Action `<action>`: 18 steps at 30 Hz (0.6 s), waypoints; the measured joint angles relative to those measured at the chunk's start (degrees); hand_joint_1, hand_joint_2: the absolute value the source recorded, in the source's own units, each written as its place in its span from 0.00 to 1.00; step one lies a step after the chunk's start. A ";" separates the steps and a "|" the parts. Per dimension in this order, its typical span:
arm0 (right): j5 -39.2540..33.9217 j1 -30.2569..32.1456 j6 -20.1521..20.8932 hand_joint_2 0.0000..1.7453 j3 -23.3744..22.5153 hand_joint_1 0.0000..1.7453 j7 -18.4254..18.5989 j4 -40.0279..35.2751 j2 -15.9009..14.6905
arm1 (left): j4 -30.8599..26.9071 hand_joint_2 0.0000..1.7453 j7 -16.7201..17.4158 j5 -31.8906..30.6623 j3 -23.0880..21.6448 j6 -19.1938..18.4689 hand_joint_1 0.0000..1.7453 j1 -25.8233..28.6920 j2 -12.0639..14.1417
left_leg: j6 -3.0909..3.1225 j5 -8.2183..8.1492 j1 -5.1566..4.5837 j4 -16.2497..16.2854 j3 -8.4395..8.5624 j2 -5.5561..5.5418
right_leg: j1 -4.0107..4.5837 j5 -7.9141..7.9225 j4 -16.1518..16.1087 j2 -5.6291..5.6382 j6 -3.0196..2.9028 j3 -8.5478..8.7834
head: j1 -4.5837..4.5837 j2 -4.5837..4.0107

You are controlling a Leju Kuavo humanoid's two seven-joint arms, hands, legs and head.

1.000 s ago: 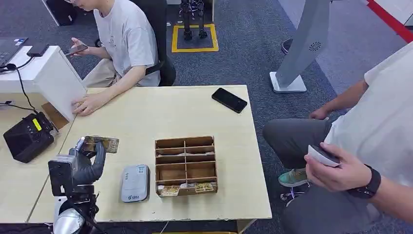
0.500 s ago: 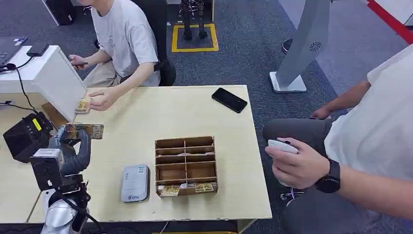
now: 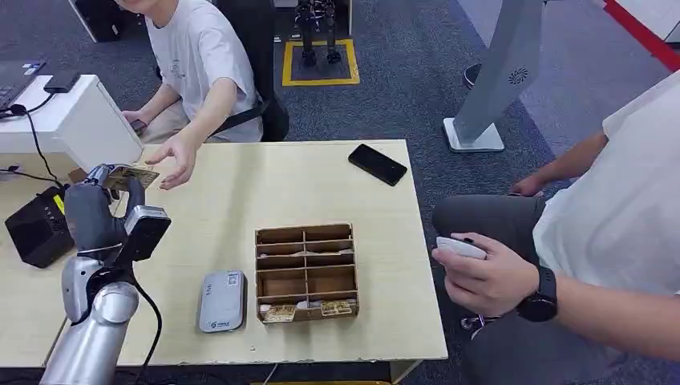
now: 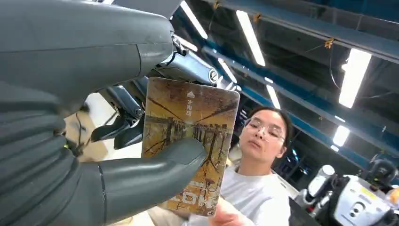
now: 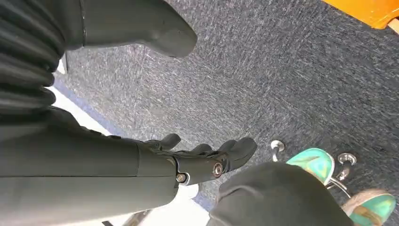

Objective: Pass the card to the sensor for recognition and then transmit it.

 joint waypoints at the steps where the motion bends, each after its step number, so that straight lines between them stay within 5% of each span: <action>1: 0.00 -0.02 0.00 1.00 0.13 0.00 0.00 0.07 -0.07 | 0.68 1.00 0.53 -1.96 0.00 0.35 1.00 -0.36 0.04 | 0.00 0.00 0.00 0.00 -0.02 0.00 | 0.00 0.00 0.00 0.00 0.00 -0.01 | 0.00 0.00; 16: -0.13 -0.05 0.13 1.00 0.94 0.00 -0.20 0.48 -0.48 | 6.10 1.00 0.46 -4.32 0.07 0.96 1.00 -2.75 0.31 | -0.01 0.00 0.00 0.00 -0.07 0.00 | 0.01 0.00 0.00 0.00 0.00 -0.06 | 0.00 0.00; 17: -0.15 -0.07 0.13 1.00 0.96 0.00 -0.22 0.50 -0.50 | 6.30 1.00 0.42 -4.36 0.07 0.96 0.00 -2.76 0.39 | -0.01 0.00 0.00 0.00 -0.08 0.00 | 0.01 0.00 0.00 0.00 0.00 -0.07 | -0.02 0.00; 18: -0.15 -0.06 0.13 1.00 0.96 0.00 -0.22 0.55 -0.50 | 6.51 1.00 0.40 -4.38 0.07 0.96 0.00 -2.77 0.46 | -0.01 0.00 0.00 0.00 -0.08 0.01 | 0.01 0.00 0.00 0.01 0.00 -0.08 | 0.00 0.00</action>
